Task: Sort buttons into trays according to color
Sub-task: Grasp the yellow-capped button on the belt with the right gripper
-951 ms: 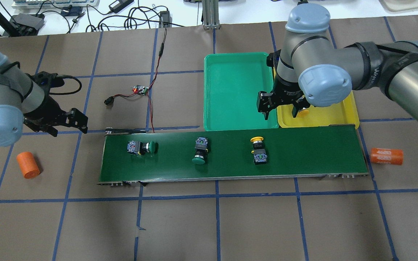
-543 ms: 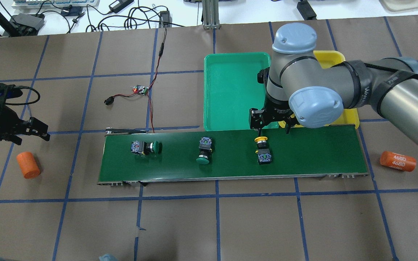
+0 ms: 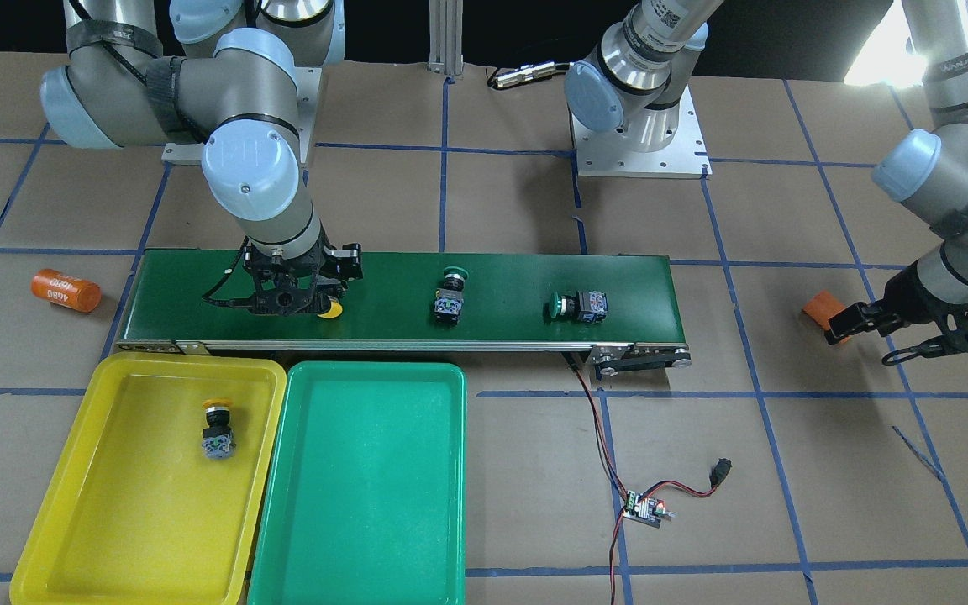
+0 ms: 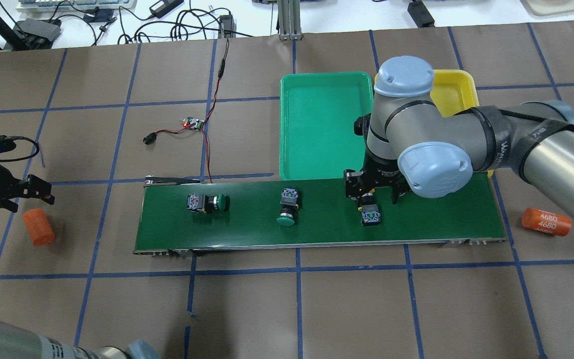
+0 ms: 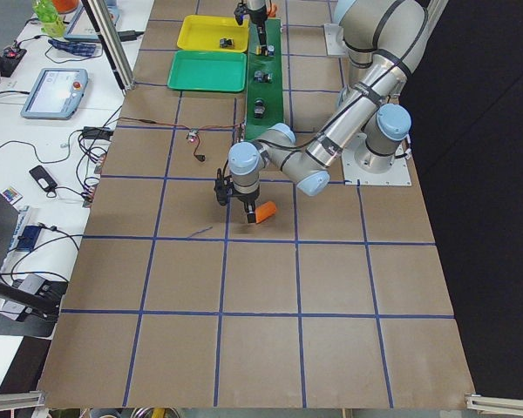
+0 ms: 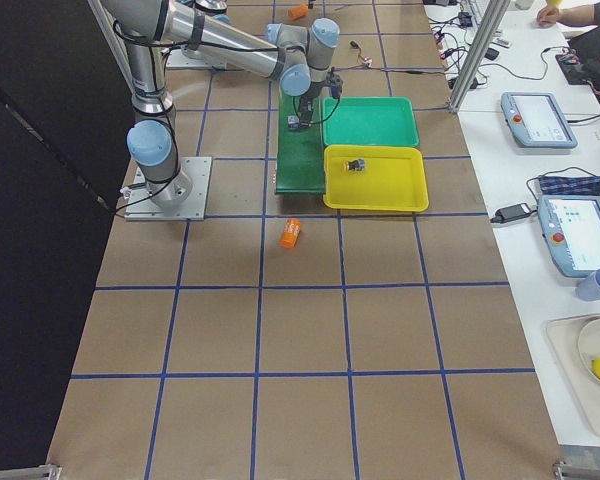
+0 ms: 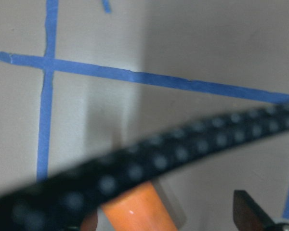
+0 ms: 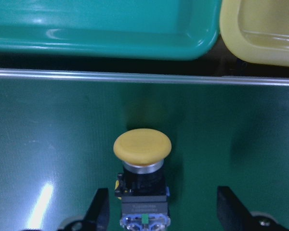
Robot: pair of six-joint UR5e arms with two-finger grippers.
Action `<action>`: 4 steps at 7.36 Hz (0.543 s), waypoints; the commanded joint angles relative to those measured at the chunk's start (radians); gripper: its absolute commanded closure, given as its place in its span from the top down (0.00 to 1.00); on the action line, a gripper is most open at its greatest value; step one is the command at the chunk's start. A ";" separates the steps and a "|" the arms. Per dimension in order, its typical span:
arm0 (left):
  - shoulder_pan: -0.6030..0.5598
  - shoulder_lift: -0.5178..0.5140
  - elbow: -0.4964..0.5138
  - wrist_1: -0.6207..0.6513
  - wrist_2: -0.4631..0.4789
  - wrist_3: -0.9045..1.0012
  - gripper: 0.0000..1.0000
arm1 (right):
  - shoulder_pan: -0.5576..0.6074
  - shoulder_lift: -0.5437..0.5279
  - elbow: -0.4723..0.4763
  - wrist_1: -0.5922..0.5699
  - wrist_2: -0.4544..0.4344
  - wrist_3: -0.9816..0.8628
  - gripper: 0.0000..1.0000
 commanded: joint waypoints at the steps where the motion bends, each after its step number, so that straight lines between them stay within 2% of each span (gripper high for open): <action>1: 0.008 -0.014 -0.007 0.009 0.023 0.010 1.00 | 0.002 0.009 0.027 -0.040 -0.003 -0.001 0.78; 2: 0.014 -0.012 -0.022 0.003 0.026 0.009 1.00 | 0.002 0.020 0.035 -0.045 -0.009 -0.008 0.69; 4: 0.059 -0.008 -0.069 0.009 0.023 0.009 1.00 | 0.002 0.020 0.033 -0.046 -0.009 -0.011 0.26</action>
